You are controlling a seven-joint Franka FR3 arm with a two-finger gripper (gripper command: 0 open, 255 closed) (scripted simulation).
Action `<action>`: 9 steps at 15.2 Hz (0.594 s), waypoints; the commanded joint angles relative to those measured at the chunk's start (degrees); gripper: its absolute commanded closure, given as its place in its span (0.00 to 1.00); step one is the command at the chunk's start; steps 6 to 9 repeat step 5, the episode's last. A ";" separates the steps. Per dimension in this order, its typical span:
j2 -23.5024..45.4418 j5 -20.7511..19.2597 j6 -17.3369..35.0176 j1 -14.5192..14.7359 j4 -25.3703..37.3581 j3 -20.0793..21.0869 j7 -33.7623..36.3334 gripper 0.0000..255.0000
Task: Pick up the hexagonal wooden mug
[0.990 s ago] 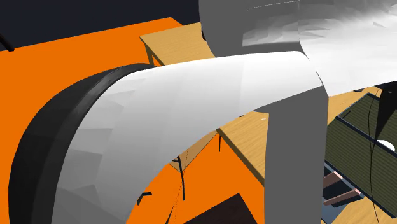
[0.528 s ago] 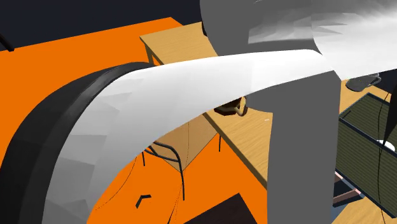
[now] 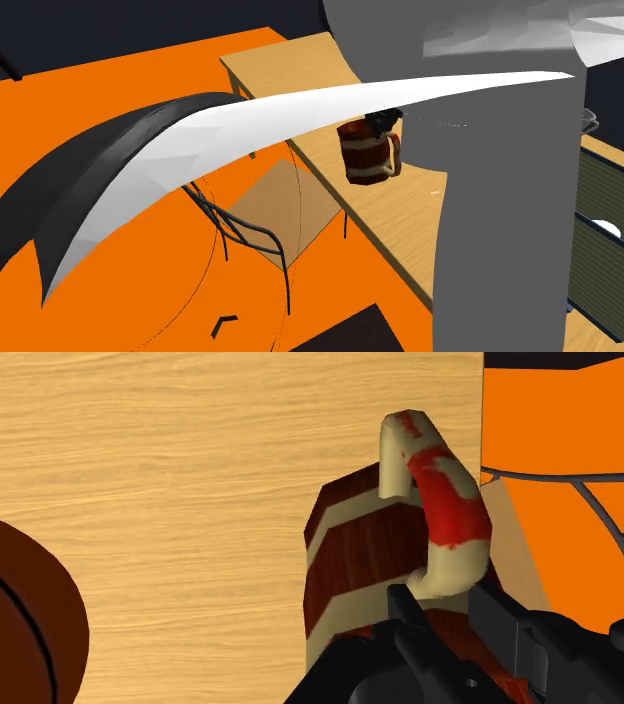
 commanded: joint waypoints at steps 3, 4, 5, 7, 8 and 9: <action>-0.34 -0.30 -2.90 -0.23 2.72 -0.20 0.24 1.00; -0.36 -0.32 -3.01 -0.23 2.81 -0.21 0.25 1.00; -0.35 -0.31 -3.01 -0.24 2.81 -0.21 0.25 1.00; -0.35 -0.31 -3.01 -0.24 2.81 -0.21 0.25 1.00; -0.35 -0.31 -3.01 -0.24 2.81 -0.21 0.25 1.00; -0.35 -0.31 -3.01 -0.24 2.81 -0.21 0.25 1.00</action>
